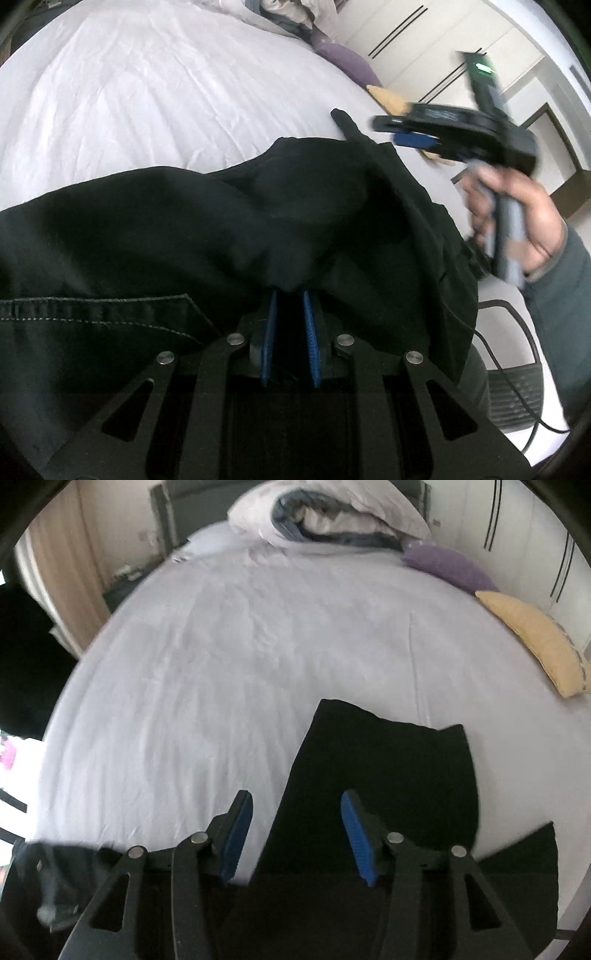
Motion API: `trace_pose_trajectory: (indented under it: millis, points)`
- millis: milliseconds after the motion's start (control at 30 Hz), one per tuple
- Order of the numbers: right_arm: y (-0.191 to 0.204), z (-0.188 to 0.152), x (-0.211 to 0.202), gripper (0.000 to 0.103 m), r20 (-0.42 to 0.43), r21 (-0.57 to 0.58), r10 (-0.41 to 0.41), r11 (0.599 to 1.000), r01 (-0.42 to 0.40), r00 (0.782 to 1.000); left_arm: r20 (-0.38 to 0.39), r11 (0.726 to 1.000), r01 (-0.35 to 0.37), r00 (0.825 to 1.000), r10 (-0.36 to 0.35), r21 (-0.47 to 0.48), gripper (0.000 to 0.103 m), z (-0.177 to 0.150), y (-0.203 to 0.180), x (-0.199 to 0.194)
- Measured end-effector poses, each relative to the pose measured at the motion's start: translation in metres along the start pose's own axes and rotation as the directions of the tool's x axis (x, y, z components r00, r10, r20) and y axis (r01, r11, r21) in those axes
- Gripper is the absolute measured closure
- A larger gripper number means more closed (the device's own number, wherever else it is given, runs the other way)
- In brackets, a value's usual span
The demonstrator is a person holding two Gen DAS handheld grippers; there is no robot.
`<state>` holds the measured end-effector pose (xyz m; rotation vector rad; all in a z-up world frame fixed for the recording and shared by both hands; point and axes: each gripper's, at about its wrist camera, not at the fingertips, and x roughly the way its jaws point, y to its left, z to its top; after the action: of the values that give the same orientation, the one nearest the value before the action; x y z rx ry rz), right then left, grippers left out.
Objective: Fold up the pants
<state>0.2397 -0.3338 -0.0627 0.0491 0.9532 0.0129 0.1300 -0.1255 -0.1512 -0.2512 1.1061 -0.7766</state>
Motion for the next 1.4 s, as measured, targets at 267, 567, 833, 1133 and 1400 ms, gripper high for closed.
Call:
trace_pose_trajectory:
  millis: [267, 567, 833, 1133, 1400]
  points:
    - [0.001, 0.018, 0.069, 0.037, -0.129, 0.054, -0.170, 0.983, 0.178, 0.977, 0.020, 1.000, -0.003, 1.000, 0.003, 0.019, 0.088, -0.014, 0.003, -0.006]
    - [-0.022, 0.025, 0.059, 0.095, -0.087, 0.079, -0.084, 0.993, 0.091, 0.993, 0.030, 0.999, -0.034, 0.999, 0.033, 0.041, 0.088, -0.014, 0.000, -0.005]
    - [-0.113, -0.040, -0.060, 0.101, 0.223, 0.332, -0.067, 0.943, -0.011, 0.973, 0.039, 0.998, -0.052, 0.998, 0.050, 0.046, 0.088, -0.016, -0.006, -0.005]
    - [-0.261, -0.243, -0.105, 0.094, 0.379, 0.806, -0.120, 0.531, -0.263, 0.917, 0.030, 0.997, -0.068, 0.997, 0.067, 0.034, 0.088, -0.014, -0.008, -0.008]
    - [-0.281, -0.267, -0.077, 0.043, 0.504, 0.794, 0.016, 0.385, -0.470, 0.864, 0.030, 0.992, -0.109, 0.994, 0.107, 0.059, 0.088, -0.018, -0.018, -0.008]
